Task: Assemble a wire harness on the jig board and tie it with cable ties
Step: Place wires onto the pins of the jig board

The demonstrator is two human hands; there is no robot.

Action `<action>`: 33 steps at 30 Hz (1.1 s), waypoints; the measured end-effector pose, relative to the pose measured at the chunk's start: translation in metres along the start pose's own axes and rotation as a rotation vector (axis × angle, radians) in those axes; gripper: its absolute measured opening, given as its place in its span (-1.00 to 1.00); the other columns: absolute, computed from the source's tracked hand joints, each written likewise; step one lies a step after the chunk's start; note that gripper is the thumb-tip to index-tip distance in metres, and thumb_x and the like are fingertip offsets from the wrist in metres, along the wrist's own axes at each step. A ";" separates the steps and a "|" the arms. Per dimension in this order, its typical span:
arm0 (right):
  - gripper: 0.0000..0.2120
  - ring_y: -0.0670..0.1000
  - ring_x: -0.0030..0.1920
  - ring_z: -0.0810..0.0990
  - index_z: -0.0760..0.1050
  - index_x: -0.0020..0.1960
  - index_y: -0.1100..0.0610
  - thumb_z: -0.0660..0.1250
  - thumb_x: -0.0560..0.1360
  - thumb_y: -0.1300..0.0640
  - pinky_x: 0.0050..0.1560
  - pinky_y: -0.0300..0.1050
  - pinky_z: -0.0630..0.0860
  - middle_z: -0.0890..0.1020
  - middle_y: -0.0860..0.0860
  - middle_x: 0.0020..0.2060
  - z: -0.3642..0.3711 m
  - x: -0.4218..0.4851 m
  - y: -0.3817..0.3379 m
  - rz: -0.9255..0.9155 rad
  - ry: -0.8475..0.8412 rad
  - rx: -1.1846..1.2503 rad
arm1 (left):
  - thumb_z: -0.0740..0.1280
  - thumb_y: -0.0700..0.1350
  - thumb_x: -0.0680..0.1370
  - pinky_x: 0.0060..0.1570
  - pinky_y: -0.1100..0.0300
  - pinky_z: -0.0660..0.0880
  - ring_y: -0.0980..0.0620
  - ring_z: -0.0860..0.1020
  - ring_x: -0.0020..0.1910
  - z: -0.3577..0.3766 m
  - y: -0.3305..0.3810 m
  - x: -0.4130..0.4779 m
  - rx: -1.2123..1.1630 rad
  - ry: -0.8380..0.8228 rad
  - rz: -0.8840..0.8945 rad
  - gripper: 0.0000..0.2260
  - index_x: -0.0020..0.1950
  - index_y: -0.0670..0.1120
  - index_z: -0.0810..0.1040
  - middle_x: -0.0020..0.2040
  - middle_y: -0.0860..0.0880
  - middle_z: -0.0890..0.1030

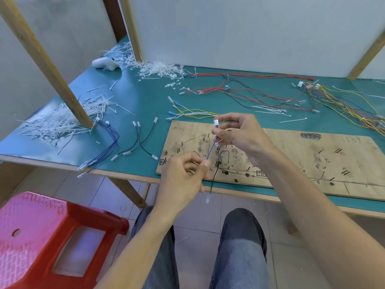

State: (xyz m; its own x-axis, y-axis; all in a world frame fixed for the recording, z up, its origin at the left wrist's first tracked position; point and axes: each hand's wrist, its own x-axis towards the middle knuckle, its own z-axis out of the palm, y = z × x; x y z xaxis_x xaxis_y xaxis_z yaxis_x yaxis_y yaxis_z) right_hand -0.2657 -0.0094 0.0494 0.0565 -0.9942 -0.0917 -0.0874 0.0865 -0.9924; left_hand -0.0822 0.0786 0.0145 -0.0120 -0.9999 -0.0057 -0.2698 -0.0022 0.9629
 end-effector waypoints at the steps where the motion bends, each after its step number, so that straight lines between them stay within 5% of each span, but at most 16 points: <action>1: -0.76 0.05 -0.26 0.70 0.63 0.18 0.22 0.50 0.53 0.35 -0.05 0.06 0.68 0.73 0.07 -0.20 -0.001 0.002 0.000 0.001 -0.010 0.006 | 0.43 -0.02 0.63 -0.35 0.08 0.63 -0.04 0.63 -0.48 0.000 -0.002 0.000 -0.001 0.010 -0.001 -0.89 -0.05 -0.01 0.65 -0.26 0.02 0.73; 8: -0.80 0.10 -0.23 0.68 0.64 0.13 0.20 0.53 0.52 0.30 -0.12 0.03 0.69 0.73 0.15 -0.14 -0.003 0.007 0.009 0.039 -0.057 0.149 | 0.37 -0.07 0.64 -0.41 0.24 0.53 -0.07 0.62 -0.47 0.000 -0.007 0.005 -0.081 0.072 -0.064 -0.92 -0.04 0.00 0.62 -0.22 0.00 0.74; 12: -0.79 0.11 -0.24 0.69 0.66 0.13 0.22 0.52 0.51 0.33 -0.15 -0.04 0.69 0.64 0.12 -0.21 -0.006 0.009 0.015 0.001 -0.076 0.227 | 0.38 -0.07 0.65 -0.38 0.16 0.59 -0.13 0.68 -0.37 -0.001 -0.007 0.004 -0.186 0.067 -0.084 -0.90 -0.02 -0.03 0.65 -0.21 -0.06 0.74; 15: -0.78 0.12 -0.21 0.69 0.66 0.13 0.21 0.53 0.50 0.33 -0.13 -0.03 0.70 0.66 0.12 -0.24 -0.008 0.008 0.016 -0.046 -0.099 0.230 | 0.34 -0.01 0.68 -0.28 0.00 0.67 -0.12 0.71 -0.29 -0.003 -0.001 0.006 -0.314 -0.002 -0.169 -0.81 0.02 -0.05 0.71 -0.18 -0.12 0.74; 26: -0.78 0.05 -0.23 0.68 0.63 0.11 0.27 0.55 0.48 0.35 -0.28 -0.08 0.65 0.63 0.13 -0.19 -0.009 0.000 0.008 -0.150 -0.194 0.078 | 0.45 -0.03 0.62 -0.37 0.11 0.60 -0.08 0.65 -0.31 -0.006 0.003 0.012 -0.340 -0.248 -0.216 -0.93 -0.01 0.01 0.72 -0.23 -0.10 0.64; 33: -0.80 0.06 -0.25 0.67 0.57 0.06 0.29 0.53 0.50 0.38 -0.26 -0.04 0.65 0.61 0.14 -0.20 -0.011 -0.002 0.001 -0.195 -0.243 0.027 | 0.36 0.03 0.66 -0.17 0.02 0.70 -0.15 0.74 -0.05 -0.005 0.008 0.013 -0.449 -0.357 -0.251 -0.79 0.15 -0.06 0.70 0.06 -0.15 0.74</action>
State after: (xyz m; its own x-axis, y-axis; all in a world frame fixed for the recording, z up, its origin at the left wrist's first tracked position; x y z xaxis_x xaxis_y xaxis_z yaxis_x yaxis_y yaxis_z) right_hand -0.2773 -0.0076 0.0495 0.3064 -0.9479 0.0873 -0.0252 -0.0997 -0.9947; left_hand -0.0800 0.0656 0.0236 -0.3429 -0.9023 -0.2612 0.1238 -0.3190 0.9396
